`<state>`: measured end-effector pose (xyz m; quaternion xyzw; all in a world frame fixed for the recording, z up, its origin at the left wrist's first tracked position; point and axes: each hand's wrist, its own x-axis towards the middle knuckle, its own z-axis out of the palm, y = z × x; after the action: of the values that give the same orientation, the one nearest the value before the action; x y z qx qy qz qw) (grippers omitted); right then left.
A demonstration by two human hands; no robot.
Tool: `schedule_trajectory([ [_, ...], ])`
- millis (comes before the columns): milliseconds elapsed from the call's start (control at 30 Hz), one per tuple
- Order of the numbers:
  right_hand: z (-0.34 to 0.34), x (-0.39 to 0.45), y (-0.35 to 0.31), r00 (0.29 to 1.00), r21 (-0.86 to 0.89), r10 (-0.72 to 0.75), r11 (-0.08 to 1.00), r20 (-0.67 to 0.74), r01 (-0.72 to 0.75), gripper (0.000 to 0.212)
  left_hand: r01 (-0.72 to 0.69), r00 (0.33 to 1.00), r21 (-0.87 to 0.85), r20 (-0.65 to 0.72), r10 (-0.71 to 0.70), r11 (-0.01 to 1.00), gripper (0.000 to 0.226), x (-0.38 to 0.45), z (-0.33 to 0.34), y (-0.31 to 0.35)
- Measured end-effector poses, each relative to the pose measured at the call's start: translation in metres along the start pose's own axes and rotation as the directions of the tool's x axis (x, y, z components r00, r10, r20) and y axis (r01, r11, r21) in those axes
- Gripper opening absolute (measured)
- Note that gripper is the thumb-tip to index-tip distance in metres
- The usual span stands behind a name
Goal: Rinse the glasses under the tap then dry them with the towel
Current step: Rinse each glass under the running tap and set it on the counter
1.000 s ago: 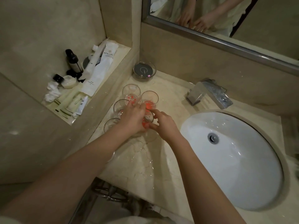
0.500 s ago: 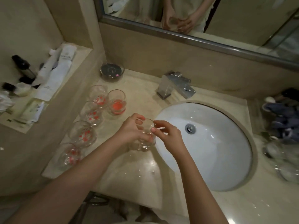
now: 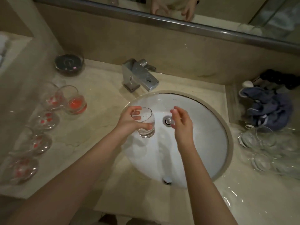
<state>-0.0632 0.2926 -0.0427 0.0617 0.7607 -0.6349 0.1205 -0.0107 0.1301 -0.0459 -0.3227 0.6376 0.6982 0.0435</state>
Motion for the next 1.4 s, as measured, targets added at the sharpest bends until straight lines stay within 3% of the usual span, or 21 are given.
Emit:
schedule_trajectory([
  [167, -0.006, 0.065, -0.035, 1.0, 0.072, -0.011, 0.997, 0.014, 0.01, 0.024, 0.002, 0.999, -0.055, -0.039, -0.004, 0.998, 0.092, 0.017, 0.021, 0.002],
  [300, 0.022, 0.109, -0.056, 0.988, 0.051, -0.072, 0.997, 0.134, 0.066, 0.035, 0.003, 0.997, -0.109, -0.078, -0.012, 0.994, 0.091, 0.033, 0.027, 0.003],
  [533, 0.076, 0.14, -0.06, 0.934, 0.02, -0.106, 0.994, 0.341, 0.105, 0.037, -0.008, 0.99, -0.156, -0.137, -0.014, 0.988, 0.087, 0.06, 0.027, 0.01],
  [700, 0.087, 0.15, -0.048, 0.938, 0.076, -0.152, 0.988, 0.312, 0.135, 0.03, -0.013, 0.99, -0.148, -0.139, -0.008, 0.989, 0.074, 0.075, 0.024, 0.011],
  [900, 0.09, 0.162, -0.043, 0.937, 0.11, -0.133, 0.989, 0.322, 0.102, 0.029, 0.017, 0.989, -0.166, -0.14, -0.04, 0.986, 0.097, 0.083, 0.025, 0.007],
  [1133, 0.087, 0.173, -0.045, 0.925, 0.092, -0.155, 0.987, 0.348, 0.131, 0.03, 0.037, 0.992, -0.215, -0.109, -0.062, 0.976, 0.101, 0.083, 0.027, 0.007],
  [1300, 0.084, 0.172, -0.049, 0.919, 0.051, -0.15, 0.989, 0.364, 0.141, 0.031, 0.045, 0.993, -0.279, -0.092, -0.073, 0.959, 0.084, 0.079, 0.028, 0.01],
  [1400, 0.074, 0.165, -0.043, 0.937, 0.047, -0.087, 0.996, 0.339, 0.075, 0.029, 0.04, 0.994, -0.316, -0.089, -0.071, 0.948, 0.078, 0.076, 0.027, 0.01],
])
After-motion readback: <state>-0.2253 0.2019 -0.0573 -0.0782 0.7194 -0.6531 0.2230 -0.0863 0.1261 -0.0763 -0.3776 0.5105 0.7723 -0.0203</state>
